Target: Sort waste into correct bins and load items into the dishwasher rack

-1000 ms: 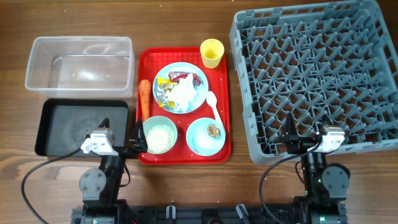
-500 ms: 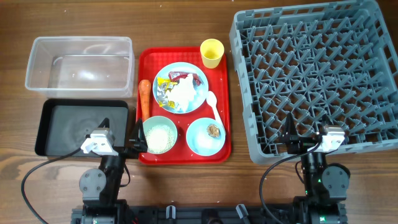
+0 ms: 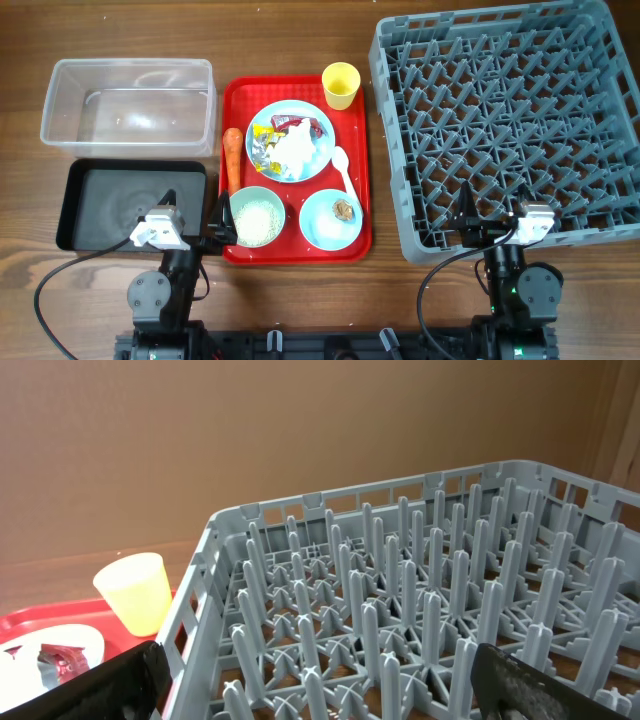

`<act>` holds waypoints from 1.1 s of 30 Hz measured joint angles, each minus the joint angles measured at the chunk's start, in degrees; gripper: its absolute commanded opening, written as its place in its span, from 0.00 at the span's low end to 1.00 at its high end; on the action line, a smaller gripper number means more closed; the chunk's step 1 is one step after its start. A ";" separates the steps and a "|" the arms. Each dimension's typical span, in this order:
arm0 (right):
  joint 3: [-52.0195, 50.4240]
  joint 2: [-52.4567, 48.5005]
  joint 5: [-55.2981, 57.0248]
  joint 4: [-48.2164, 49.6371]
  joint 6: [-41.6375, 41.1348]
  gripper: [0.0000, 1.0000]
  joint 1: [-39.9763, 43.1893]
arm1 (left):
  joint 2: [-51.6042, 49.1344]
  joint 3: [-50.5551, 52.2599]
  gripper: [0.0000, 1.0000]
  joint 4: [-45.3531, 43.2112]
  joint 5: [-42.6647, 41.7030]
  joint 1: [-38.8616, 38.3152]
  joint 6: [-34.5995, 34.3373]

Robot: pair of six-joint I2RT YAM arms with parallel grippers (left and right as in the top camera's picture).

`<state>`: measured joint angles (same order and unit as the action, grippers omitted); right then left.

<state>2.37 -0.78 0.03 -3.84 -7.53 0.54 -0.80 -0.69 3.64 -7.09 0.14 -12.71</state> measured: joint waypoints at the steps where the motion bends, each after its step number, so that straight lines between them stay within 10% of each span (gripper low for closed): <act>1: 0.00 0.00 0.00 0.00 0.00 1.00 0.00 | 0.00 0.00 1.00 0.00 -0.02 0.00 0.00; 27: 0.00 0.00 0.00 0.00 0.00 1.00 0.00 | 0.00 -0.02 1.00 -3.56 -2.54 0.00 -2.86; 33: 0.00 0.00 0.00 0.00 0.00 1.00 0.00 | -1.77 -11.19 1.00 6.73 -4.83 0.00 -6.08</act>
<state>2.37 -0.78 0.03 -3.84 -7.53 0.54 -2.57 -11.88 10.37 -11.92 0.14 -18.79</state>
